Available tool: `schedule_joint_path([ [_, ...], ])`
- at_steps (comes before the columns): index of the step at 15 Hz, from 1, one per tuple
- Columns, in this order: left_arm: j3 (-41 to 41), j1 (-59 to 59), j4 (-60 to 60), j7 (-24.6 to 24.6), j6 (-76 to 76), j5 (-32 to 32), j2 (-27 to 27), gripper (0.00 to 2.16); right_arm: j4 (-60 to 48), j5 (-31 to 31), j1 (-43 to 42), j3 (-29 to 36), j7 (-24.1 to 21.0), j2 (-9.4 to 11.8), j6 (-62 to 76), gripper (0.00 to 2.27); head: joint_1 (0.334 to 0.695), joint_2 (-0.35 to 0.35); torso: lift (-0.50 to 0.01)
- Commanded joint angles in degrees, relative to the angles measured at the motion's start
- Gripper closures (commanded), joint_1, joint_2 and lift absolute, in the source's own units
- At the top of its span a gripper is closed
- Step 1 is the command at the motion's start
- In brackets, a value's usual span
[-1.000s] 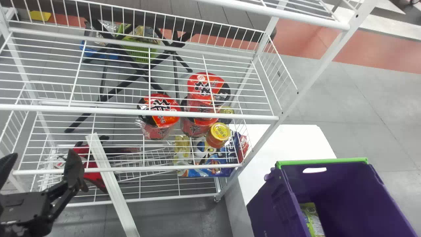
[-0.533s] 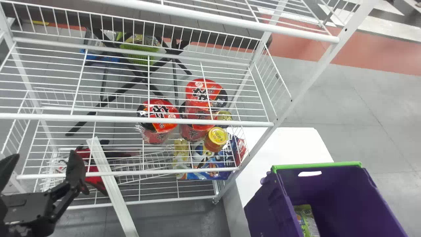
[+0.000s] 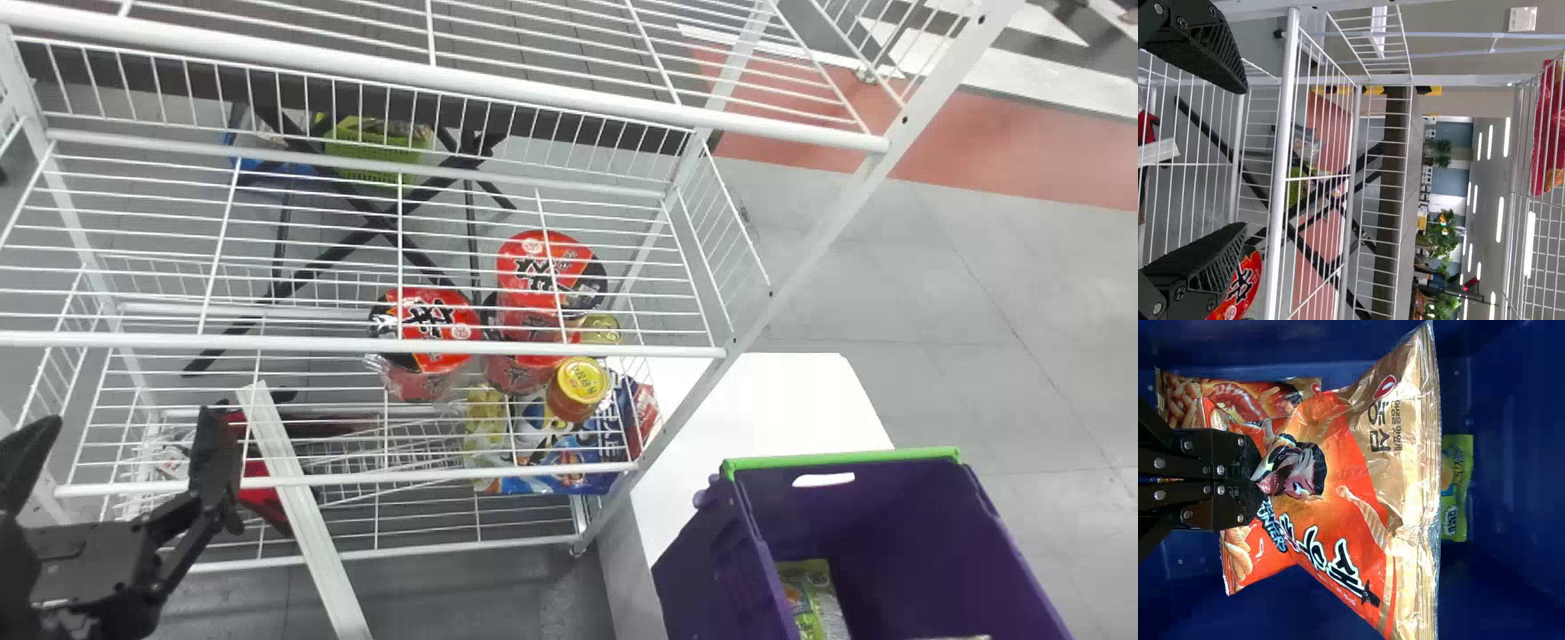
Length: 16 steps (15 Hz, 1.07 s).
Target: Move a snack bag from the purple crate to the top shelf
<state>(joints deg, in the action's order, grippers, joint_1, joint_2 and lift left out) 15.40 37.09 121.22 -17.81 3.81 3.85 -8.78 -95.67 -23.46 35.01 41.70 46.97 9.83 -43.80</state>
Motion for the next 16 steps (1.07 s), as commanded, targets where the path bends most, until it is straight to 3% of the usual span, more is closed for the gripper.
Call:
schedule_joint_path([
  [1,0.24,0.0,-0.02,-0.04,0.02,-0.34,0.08,0.1,-1.44,0.0,0.85,-0.65,0.05,-0.34,-0.1,1.66,0.695,-0.35,-0.334],
  [16,0.68,0.35,0.68,-0.21,0.9,-0.78,-0.01,0.1,-5.05,-0.09,1.38,-1.36,1.28,-1.13,-2.56,1.66,0.695,-0.35,-0.274],
])
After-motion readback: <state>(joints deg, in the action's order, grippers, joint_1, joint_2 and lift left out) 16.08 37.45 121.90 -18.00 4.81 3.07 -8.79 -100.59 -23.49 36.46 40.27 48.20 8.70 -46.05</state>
